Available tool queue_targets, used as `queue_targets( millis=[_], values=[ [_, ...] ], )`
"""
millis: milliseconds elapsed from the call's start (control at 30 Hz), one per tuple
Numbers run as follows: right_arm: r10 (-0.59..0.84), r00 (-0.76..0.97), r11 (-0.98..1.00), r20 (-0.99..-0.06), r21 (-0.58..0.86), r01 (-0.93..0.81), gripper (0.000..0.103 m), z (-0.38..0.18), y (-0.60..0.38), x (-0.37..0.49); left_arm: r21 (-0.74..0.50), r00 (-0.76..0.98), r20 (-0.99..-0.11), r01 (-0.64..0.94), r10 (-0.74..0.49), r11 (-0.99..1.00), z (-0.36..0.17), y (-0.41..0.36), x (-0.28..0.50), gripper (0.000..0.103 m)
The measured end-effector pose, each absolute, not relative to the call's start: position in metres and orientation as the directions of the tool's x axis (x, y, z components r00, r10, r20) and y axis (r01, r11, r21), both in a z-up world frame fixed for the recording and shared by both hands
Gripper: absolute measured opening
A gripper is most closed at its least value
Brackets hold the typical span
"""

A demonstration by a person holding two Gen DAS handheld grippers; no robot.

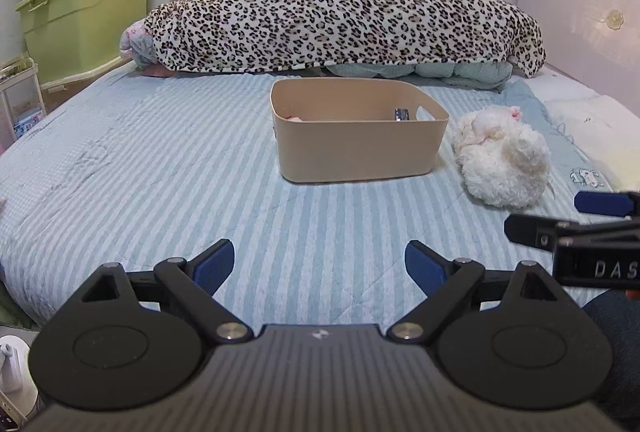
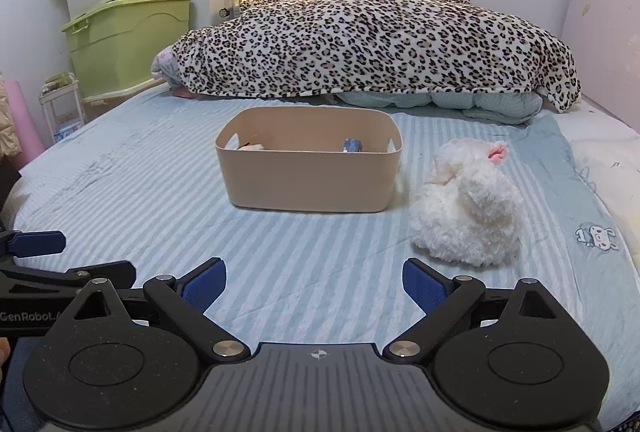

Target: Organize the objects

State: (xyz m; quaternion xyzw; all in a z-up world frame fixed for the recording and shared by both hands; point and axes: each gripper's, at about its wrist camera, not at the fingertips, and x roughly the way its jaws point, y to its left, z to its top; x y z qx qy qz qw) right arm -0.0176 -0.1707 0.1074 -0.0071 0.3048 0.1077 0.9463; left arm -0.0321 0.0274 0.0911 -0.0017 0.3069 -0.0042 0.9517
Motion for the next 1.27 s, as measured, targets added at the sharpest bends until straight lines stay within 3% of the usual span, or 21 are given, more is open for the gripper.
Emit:
queue_targets(
  millis=[633,1267],
  values=[
    [0.205,0.779,0.974,-0.593,0.048,-0.221,0.097,0.112,-0.171,-0.036,-0.017,0.835,-0.549,0.038,-0.042,0.999,0.104,0.020,-0.046,0.096],
    [0.192,0.782,0.979,-0.593,0.059,-0.195,0.097,0.114,-0.179,-0.035,-0.027,0.821,-0.568,0.045,-0.053,0.999,0.102,0.014,-0.044,0.096]
  ],
)
